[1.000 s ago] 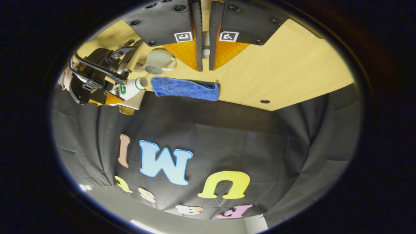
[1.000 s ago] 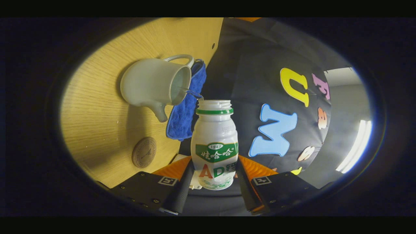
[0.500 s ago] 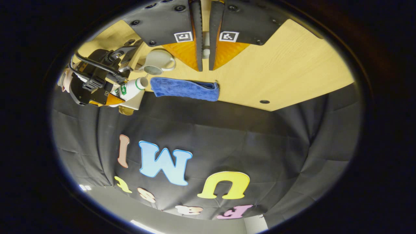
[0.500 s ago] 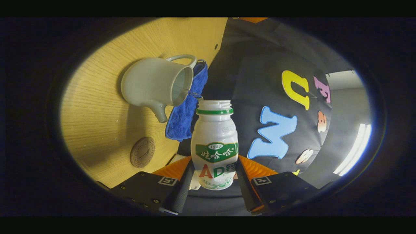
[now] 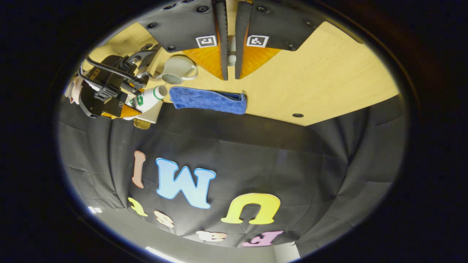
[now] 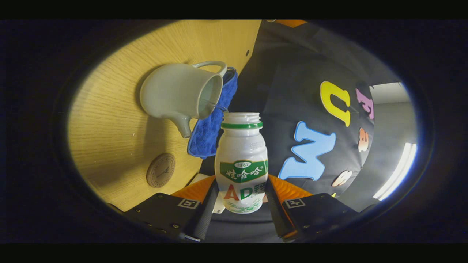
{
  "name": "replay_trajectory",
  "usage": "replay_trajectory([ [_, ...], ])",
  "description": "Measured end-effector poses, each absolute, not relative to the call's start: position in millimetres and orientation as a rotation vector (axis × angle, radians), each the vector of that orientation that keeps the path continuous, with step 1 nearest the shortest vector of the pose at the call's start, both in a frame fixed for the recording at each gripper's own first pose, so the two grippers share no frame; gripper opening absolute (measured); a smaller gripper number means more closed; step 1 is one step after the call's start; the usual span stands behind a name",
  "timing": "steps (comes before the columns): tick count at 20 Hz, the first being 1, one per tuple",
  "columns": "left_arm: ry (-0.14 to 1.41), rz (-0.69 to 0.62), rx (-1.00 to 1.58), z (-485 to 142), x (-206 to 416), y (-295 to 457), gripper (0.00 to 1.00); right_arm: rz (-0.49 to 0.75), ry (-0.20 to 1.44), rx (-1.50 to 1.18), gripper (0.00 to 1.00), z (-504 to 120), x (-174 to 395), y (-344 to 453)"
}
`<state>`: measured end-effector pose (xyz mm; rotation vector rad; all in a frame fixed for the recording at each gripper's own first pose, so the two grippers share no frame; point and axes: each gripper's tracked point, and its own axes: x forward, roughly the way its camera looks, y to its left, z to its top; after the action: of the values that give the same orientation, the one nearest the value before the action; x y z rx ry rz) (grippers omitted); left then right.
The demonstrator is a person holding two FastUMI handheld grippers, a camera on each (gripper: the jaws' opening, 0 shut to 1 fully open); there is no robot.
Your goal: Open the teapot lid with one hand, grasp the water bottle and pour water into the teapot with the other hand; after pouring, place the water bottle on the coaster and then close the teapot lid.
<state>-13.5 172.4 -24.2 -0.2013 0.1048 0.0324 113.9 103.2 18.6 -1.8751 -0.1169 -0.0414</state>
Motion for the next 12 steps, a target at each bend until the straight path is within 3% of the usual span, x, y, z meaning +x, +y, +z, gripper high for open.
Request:
replay_trajectory([
  [1,0.106,0.033,-0.201,-25.4,-13.4,173.3,0.19,-0.043,-0.117,-1.879,0.69,18.4,114.5,103.4],
  [12,0.111,0.033,-0.208,-27.6,-13.4,173.4,0.16,-0.056,-0.126,-1.925,0.69,19.3,117.0,105.3],
])
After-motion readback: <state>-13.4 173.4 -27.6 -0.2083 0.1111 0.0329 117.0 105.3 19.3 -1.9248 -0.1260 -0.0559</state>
